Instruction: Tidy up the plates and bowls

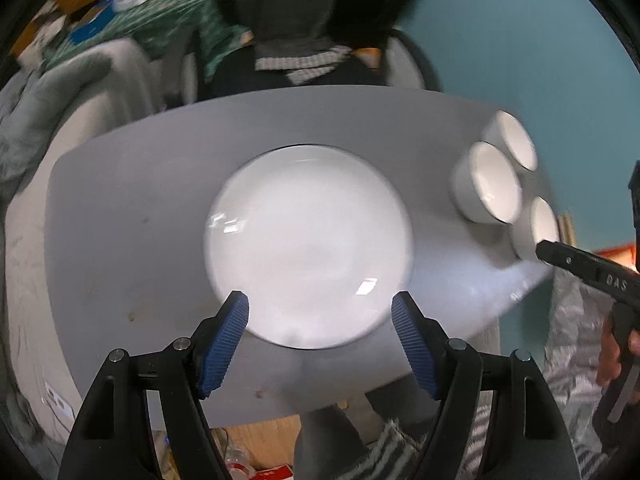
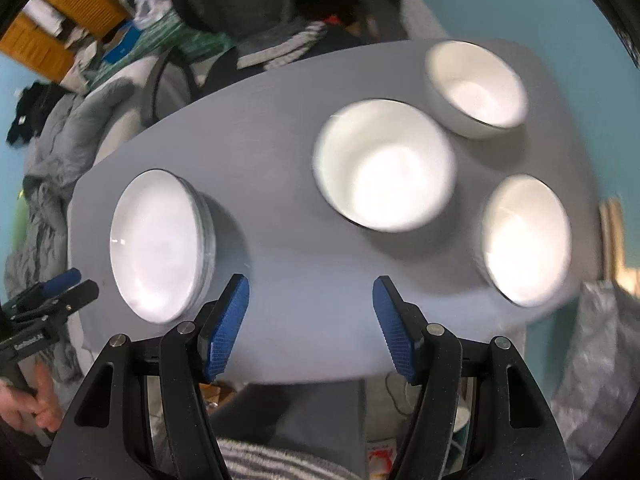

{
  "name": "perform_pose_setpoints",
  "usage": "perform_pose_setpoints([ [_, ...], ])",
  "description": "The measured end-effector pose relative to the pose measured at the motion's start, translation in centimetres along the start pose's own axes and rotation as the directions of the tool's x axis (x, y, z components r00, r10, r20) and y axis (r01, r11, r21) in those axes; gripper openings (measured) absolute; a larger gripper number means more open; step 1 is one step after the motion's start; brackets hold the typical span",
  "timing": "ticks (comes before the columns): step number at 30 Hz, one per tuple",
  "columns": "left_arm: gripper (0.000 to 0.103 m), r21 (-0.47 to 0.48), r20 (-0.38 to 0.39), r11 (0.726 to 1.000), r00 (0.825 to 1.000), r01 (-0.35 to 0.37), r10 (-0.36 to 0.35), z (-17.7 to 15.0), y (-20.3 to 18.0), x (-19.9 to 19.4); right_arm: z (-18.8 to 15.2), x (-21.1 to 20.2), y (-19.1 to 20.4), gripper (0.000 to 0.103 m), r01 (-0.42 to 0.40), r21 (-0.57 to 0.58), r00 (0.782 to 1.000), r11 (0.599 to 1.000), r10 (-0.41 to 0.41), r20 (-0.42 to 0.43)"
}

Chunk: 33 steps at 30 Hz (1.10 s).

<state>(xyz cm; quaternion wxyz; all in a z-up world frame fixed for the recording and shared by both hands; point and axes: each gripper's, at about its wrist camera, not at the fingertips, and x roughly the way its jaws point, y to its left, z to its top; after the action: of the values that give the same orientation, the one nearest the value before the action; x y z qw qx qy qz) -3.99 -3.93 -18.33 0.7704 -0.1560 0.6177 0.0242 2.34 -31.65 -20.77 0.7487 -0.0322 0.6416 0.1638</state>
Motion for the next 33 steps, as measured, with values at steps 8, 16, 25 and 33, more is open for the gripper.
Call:
perform_pose_setpoints([
  [8,0.076,0.145,0.024,0.989,0.999,0.02,-0.024,1.9,-7.9,-1.0,-2.1,-4.2,-6.7,0.067,0.046,0.105,0.998,0.993,-0.051,0.044],
  [16,0.076,0.14,-0.001,0.989,0.999,0.054,-0.055,4.8,-13.6,0.3,-2.2,-6.7,-13.1,0.067,0.082,0.101,0.994,0.992,-0.089,0.064],
  [25,0.076,0.143,-0.062,0.985,0.994,0.093,-0.085,7.3,-20.0,4.1,0.4,-6.9,-19.4,0.067,0.094,0.103,0.995,0.99,-0.097,0.022],
  [33,0.076,0.147,-0.123,0.986,0.991,0.077,-0.059,7.5,-24.3,9.1,1.4,-4.4,-22.9,0.067,0.093,0.109,0.995,0.99,-0.09,-0.029],
])
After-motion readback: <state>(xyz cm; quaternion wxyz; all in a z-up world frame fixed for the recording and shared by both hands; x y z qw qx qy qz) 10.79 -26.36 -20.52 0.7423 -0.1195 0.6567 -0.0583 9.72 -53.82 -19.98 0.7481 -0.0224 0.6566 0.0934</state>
